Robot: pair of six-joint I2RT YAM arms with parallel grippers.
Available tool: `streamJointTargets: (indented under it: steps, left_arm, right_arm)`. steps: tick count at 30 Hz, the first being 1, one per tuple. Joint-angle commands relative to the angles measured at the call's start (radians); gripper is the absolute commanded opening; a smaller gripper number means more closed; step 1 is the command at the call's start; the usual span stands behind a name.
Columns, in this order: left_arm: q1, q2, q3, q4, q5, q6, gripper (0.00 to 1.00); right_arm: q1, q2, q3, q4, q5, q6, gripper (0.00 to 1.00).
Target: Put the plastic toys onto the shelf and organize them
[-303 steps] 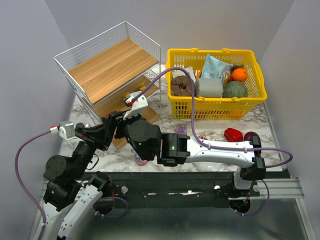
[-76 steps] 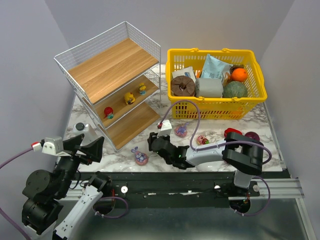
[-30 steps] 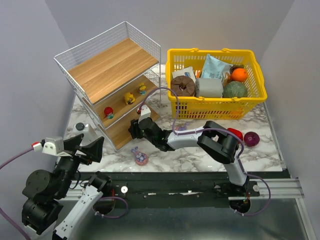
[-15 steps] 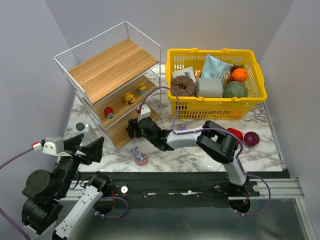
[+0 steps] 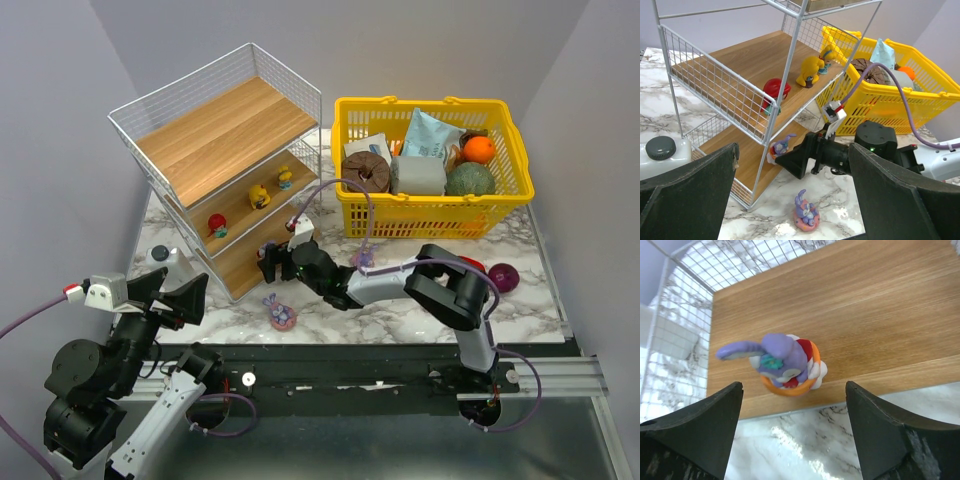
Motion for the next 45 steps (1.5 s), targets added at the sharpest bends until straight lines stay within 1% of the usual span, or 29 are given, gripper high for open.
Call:
streamJointTargets:
  steps: [1, 7, 9, 13, 16, 17, 20, 23, 25, 33, 36, 39, 40, 42, 43, 45]
  left_arm:
    - [-0.003, 0.008, 0.008, -0.015, -0.019, 0.014, 0.99]
    - [-0.003, 0.008, 0.015, -0.019, -0.022, 0.014, 0.99]
    - [-0.004, 0.008, 0.015, -0.018, -0.020, 0.014, 0.99]
    - [-0.004, 0.003, 0.015, -0.021, -0.020, 0.014, 0.99]
    - [-0.004, -0.003, 0.015, -0.024, -0.022, 0.013, 0.99]
    - [-0.004, -0.004, 0.015, -0.025, -0.022, 0.013, 0.99]
    - [-0.004, -0.009, 0.015, -0.028, -0.023, 0.014, 0.99]
    - [-0.006, -0.009, 0.014, -0.030, -0.022, 0.011, 0.99]
    - [-0.006, -0.007, 0.015, -0.031, -0.022, 0.010, 0.99]
    - [-0.006, -0.009, 0.020, -0.041, -0.019, 0.010, 0.99]
    - [-0.006, -0.010, 0.019, -0.041, -0.019, 0.009, 0.99]
    - [-0.006, -0.012, 0.017, -0.039, -0.019, 0.010, 0.99]
    - [-0.006, -0.012, 0.017, -0.039, -0.019, 0.010, 0.99]
    - [-0.006, -0.013, 0.017, -0.038, -0.019, 0.008, 0.99]
    - [-0.007, -0.013, 0.017, -0.038, -0.022, 0.009, 0.99]
    - [-0.007, -0.015, 0.017, -0.039, -0.020, 0.010, 0.99]
  right_arm:
    - [-0.001, -0.090, -0.060, 0.116, -0.023, -0.031, 0.91]
    - [0.007, -0.163, -0.124, 0.125, -0.058, -0.043, 0.92]
    - [0.014, -0.199, -0.172, 0.123, -0.070, -0.049, 0.92]
    - [0.051, -0.260, -0.270, 0.119, -0.130, -0.107, 0.92]
    - [0.116, -0.282, -0.322, 0.107, -0.095, -0.172, 0.93]
    - [0.154, -0.282, -0.330, 0.099, -0.078, -0.185, 0.94]
    - [0.206, -0.268, -0.345, 0.082, -0.034, -0.193, 0.95]
    - [0.235, -0.257, -0.376, 0.137, -0.009, -0.169, 0.95]
    - [0.241, -0.248, -0.381, 0.160, -0.002, -0.140, 0.95]
    - [0.243, -0.145, -0.339, 0.143, 0.034, -0.075, 0.96]
    - [0.243, -0.108, -0.321, 0.116, 0.052, -0.055, 0.92]
    - [0.243, -0.078, -0.301, 0.116, 0.057, -0.038, 0.81]
    - [0.243, -0.072, -0.283, 0.102, 0.055, -0.035, 0.73]
    - [0.242, -0.050, -0.264, 0.088, 0.061, -0.022, 0.64]
    - [0.242, -0.041, -0.256, 0.085, 0.063, -0.018, 0.56]
    - [0.242, -0.027, -0.233, 0.073, 0.081, -0.003, 0.48]
